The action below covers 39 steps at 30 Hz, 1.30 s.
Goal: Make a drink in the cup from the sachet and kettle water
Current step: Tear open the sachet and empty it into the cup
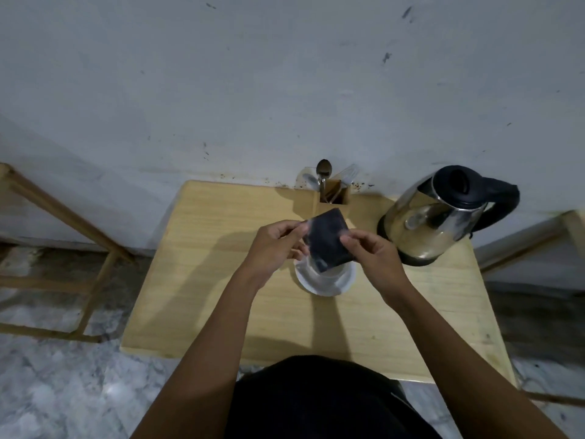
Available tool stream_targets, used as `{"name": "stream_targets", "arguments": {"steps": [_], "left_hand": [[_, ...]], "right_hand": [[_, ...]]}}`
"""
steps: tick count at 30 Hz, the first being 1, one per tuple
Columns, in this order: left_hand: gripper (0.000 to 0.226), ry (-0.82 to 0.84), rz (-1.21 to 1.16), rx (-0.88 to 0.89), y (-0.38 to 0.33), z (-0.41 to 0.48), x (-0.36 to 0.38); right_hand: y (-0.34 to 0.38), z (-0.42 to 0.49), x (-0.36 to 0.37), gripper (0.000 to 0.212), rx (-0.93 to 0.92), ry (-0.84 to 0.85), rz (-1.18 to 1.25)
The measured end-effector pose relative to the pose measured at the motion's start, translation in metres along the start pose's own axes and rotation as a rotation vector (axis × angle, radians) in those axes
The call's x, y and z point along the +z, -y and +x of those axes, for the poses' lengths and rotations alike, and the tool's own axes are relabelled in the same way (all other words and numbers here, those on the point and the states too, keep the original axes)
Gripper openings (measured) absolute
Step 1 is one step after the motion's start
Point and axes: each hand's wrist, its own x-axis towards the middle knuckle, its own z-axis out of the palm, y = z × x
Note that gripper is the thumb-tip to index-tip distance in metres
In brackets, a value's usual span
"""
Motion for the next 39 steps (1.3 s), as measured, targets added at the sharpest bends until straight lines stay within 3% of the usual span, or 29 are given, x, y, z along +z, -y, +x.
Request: {"name": "stream_targets", "arguments": {"steps": [7, 10, 16, 20, 28, 39], "left_hand": [[0.009, 0.045, -0.136, -0.093, 0.018, 0.012, 0.034], [0.016, 0.008, -0.029, -0.070, 0.028, 0.013, 0.038], [0.042, -0.119, 0.370, -0.085, 0.064, 0.016, 0.015], [0.032, -0.106, 0.515, -0.102, 0.091, 0.020, 0.006], [0.021, -0.142, 0.568, -0.080, 0.096, 0.030, 0.005], [0.020, -0.109, 0.605, -0.060, 0.097, 0.032, 0.004]], "right_hand": [[-0.027, -0.022, -0.023, 0.018, 0.140, -0.113, 0.180], [-0.029, -0.027, -0.029, 0.022, 0.109, -0.226, 0.183], [-0.026, -0.029, -0.048, 0.015, -0.036, -0.246, -0.173], [-0.022, -0.019, -0.046, 0.013, -0.100, -0.192, -0.433], [-0.012, 0.000, -0.026, 0.015, -0.321, -0.146, -0.761], [0.001, 0.017, -0.024, 0.017, -0.346, -0.060, -0.989]]}}
